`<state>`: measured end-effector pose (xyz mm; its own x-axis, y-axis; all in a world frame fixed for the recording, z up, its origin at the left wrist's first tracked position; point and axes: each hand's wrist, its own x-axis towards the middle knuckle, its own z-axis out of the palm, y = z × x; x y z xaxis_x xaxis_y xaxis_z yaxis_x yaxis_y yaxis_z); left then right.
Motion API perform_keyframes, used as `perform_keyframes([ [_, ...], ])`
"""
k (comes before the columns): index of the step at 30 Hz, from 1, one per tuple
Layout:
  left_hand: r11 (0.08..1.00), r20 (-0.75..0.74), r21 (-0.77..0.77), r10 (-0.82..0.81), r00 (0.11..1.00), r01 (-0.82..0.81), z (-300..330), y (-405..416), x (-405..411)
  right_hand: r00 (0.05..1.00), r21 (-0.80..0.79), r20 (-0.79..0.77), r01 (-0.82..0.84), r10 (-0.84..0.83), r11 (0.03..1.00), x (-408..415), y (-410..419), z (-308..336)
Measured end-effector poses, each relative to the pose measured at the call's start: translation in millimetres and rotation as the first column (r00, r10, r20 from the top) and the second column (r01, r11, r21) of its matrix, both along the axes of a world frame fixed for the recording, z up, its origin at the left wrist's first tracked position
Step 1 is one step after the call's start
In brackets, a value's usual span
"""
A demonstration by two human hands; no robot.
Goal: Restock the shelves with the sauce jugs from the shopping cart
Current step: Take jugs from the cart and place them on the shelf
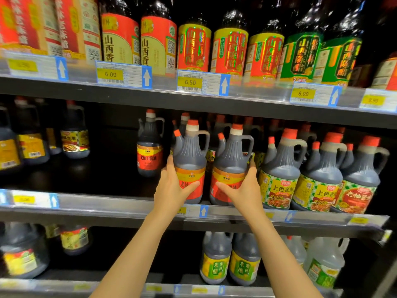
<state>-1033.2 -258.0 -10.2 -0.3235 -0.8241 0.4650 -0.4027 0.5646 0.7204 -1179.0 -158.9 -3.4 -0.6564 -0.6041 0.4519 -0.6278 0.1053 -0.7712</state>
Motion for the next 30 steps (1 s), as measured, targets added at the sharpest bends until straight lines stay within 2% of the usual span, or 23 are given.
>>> perform_keyframes([
  [2, 0.995, 0.073, -0.091, 0.051, 0.996, -0.044, 1, 7, 11, 0.994, -0.057, -0.073, 0.072, -0.076, 0.996, 6, 10, 3],
  [4, 0.964, 0.160, -0.245, 0.144, 0.977, -0.102, 3, 14, 28, 0.958, -0.101, -0.231, 0.153, -0.172, 0.983, 15, 24, 5],
  [5, 0.942, 0.208, -0.317, 0.185, 0.961, -0.112, 4, 17, 37, 0.936, -0.068, -0.310, 0.155, -0.168, 0.986, 21, 29, 5],
  [9, 0.877, 0.376, -0.474, 0.281, 0.883, -0.077, 17, 30, 72, 0.835, 0.229, -0.546, 0.068, 0.071, 0.971, 48, 34, 13],
  [13, 0.805, 0.464, -0.585, 0.429, 0.775, -0.096, 32, 39, 116, 0.710, 0.281, -0.687, 0.063, 0.155, 0.958, 87, 26, 24],
  [18, 0.788, 0.482, -0.597, 0.504, 0.716, -0.153, 35, 39, 204, 0.678, 0.251, -0.694, -0.090, 0.244, 0.964, 167, -5, 23],
  [20, 0.755, 0.480, -0.624, 0.575, 0.662, -0.203, 30, 34, 254, 0.653, 0.264, -0.697, -0.151, 0.297, 0.953, 210, -18, 21],
  [23, 0.751, 0.519, -0.578, 0.641, 0.566, -0.320, 26, 36, 336, 0.610, 0.278, -0.705, -0.232, 0.362, 0.932, 283, -38, 19],
  [27, 0.664, 0.494, -0.598, 0.747, 0.445, -0.450, 21, 50, 458, 0.575, 0.267, -0.672, -0.401, 0.468, 0.876, 394, -63, 17],
  [30, 0.607, 0.463, -0.609, 0.795, 0.393, -0.510, 17, 60, 552, 0.529, 0.279, -0.641, -0.515, 0.556, 0.811, 486, -76, 12],
])
